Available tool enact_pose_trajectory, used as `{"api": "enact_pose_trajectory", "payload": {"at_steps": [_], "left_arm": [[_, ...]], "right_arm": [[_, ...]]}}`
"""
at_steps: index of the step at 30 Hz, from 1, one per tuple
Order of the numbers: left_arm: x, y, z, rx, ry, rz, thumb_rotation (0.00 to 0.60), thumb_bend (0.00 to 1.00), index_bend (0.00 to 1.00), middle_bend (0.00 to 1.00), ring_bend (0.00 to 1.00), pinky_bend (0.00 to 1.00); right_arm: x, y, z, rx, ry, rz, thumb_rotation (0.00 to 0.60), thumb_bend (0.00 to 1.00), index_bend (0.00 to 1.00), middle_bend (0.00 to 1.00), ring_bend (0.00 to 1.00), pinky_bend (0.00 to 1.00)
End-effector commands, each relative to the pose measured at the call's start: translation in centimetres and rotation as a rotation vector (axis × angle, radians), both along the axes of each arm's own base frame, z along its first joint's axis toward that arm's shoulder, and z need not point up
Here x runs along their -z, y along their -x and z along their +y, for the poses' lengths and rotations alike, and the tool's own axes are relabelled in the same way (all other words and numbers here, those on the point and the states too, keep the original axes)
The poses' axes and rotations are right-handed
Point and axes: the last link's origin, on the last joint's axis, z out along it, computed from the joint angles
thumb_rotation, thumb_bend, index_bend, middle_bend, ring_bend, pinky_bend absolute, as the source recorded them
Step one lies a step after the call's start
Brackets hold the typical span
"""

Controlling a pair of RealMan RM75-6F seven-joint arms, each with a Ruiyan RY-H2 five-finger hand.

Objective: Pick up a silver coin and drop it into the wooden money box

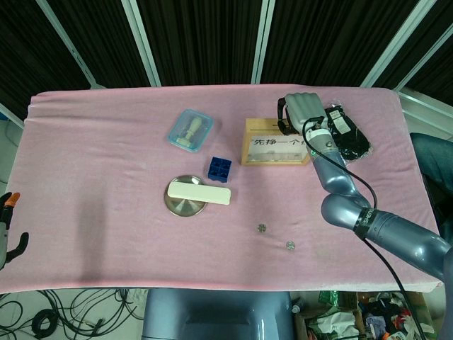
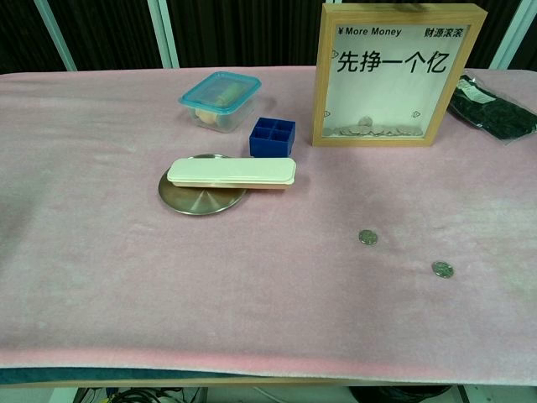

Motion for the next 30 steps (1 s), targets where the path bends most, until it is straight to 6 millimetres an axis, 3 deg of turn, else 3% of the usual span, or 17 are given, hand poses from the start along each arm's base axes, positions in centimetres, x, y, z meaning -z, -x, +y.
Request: {"api": "enact_pose_trajectory", "payload": {"at_steps": [1,30], "left_arm": [[0.0,0.0,0.0,0.001,0.000,0.000,0.600,0.40,0.07,0.04,0.00,0.00],[0.0,0.0,0.0,-0.001,-0.003,0.003,0.600,0.40,0.07,0.04,0.00,0.00]], "right_arm": [[0.1,0.1,0.0,0.003,-0.002,0.004,0.600,0.41,0.72,0.75,0.82,0.83],[0.2,1.1,0.0,0.031,-0.008,0.017,0.600,0.41,0.73,0.75,0.82,0.83]]}}
